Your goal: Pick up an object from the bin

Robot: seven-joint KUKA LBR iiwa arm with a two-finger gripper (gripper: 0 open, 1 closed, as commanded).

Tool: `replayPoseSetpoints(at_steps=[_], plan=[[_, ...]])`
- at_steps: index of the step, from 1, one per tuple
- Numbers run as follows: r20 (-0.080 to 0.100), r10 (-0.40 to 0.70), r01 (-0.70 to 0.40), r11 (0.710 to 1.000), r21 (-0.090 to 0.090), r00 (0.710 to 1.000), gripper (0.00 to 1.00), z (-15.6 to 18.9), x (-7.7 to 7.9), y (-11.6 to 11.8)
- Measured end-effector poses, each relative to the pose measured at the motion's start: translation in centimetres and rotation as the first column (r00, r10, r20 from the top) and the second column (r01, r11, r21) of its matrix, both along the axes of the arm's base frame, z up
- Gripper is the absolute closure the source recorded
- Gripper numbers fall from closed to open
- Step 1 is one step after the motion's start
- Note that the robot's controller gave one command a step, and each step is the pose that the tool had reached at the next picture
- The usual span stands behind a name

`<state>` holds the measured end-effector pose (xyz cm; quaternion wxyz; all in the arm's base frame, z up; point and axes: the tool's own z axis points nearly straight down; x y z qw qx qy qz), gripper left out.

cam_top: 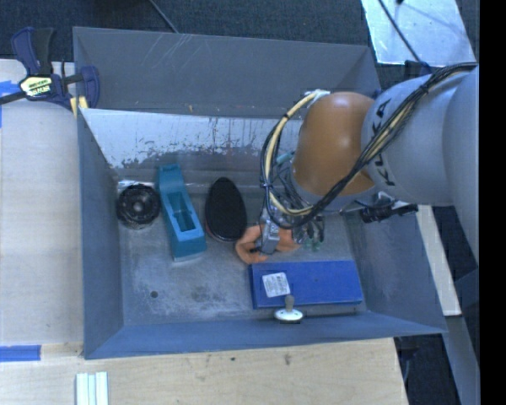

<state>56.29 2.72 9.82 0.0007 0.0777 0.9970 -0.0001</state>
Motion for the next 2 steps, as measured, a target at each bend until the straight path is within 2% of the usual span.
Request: replayPoseSetpoints(at_steps=[1, 2], plan=[[0.001, 0.015, -0.015, 1.000, 0.000, 1.000, 1.00, 2.2, -1.1, 0.3], [0.007, 0.047, -0.047, 0.999, 0.001, 0.999, 1.00, 20.1, 1.8, 1.7]])
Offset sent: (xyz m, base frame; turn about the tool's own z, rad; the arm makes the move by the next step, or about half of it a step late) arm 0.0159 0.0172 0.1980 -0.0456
